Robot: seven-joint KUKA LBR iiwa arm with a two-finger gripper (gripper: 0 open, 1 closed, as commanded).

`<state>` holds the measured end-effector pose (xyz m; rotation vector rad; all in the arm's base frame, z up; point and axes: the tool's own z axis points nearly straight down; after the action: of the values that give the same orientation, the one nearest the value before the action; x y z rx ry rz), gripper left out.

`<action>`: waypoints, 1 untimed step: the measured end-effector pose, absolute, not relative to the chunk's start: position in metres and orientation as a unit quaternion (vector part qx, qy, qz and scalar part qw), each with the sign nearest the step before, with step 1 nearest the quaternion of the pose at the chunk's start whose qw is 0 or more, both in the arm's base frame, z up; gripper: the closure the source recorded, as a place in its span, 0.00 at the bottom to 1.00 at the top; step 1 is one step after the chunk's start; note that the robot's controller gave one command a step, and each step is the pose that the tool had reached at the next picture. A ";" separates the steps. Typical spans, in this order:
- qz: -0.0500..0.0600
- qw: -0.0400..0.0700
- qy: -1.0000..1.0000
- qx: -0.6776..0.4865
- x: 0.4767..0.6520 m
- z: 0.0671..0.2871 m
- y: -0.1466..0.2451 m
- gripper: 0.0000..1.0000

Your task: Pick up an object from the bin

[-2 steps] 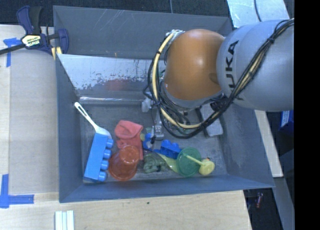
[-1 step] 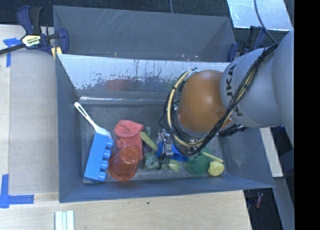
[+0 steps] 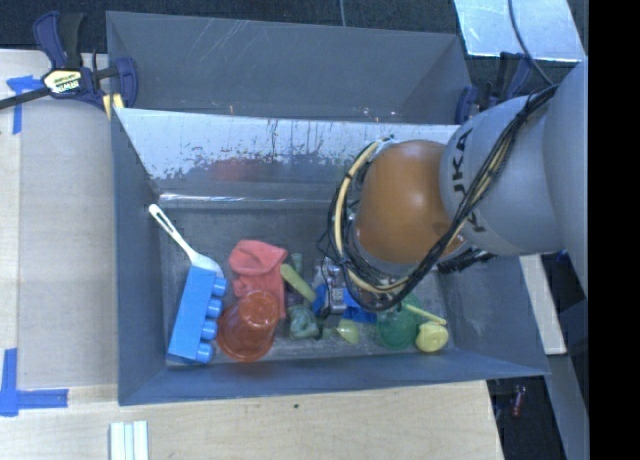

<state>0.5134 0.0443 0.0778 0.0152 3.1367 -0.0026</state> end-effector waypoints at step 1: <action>0.000 -0.001 1.000 -0.013 0.507 0.130 0.045 1.00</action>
Offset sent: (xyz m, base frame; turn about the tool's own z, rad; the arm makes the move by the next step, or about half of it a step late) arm 0.0100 0.0152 0.1279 -0.0565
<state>0.5072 0.0453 0.1296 -0.0403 3.1428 -0.0014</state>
